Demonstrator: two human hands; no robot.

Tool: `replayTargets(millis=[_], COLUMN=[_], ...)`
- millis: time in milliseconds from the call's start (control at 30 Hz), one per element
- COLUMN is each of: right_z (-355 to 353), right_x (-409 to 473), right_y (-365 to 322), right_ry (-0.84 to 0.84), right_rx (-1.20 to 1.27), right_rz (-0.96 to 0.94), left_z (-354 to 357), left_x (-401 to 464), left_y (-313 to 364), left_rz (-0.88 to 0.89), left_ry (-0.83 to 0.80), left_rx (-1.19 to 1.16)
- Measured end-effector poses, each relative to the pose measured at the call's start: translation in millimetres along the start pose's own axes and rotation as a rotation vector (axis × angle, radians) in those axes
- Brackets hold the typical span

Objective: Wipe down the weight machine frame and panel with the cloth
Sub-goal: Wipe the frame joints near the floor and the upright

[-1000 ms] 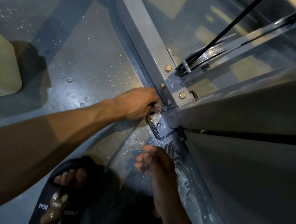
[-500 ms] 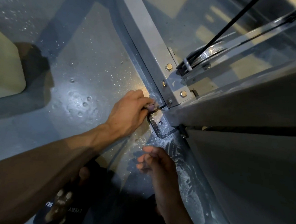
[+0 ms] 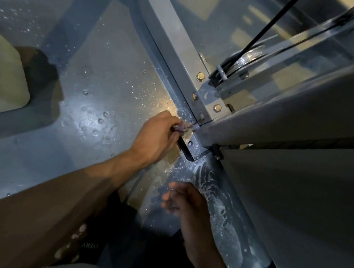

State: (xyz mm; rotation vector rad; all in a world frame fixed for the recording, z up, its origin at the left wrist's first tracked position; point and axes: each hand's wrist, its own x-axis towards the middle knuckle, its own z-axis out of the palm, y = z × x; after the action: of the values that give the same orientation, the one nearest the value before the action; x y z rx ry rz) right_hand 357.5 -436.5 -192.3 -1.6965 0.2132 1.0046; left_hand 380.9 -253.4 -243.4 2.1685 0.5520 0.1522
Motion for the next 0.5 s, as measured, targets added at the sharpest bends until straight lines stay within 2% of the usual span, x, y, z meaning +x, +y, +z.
replayTargets(millis=[100,200,233,267,367,400,433,500], right_z=[4,6,7,6,3,0,0,2], right_x=[2,4,3,3,-1,-1,-2,-1], right_y=[-4,-5,-7,-7,-7,-5,-6,-6], right_ry=[-0.024,-0.037,-0.035,-0.032,-0.036,-0.033,-0.029,-0.026], right_rx=[-0.01,-0.012,-0.006,-0.001,0.007,-0.01,-0.012,-0.016], right_rz=[-0.012,-0.037,-0.033,-0.033,-0.025,-0.025,-0.014,-0.001], left_z=[10,21,20,18,14,14,13,12], left_x=[-6,-11,-9,-7,-1,-2,-3,-6], left_y=[-1,5,7,8,3,2,2,8], left_rz=[0.05,0.323,0.368,0.339,0.121,0.098,0.12,0.243], left_ry=[-0.08,-0.435,-0.485,-0.449,-0.137,-0.115,-0.174,-0.473], left_rx=[0.024,0.056,0.056,0.021,-0.047,-0.026,-0.006,0.001])
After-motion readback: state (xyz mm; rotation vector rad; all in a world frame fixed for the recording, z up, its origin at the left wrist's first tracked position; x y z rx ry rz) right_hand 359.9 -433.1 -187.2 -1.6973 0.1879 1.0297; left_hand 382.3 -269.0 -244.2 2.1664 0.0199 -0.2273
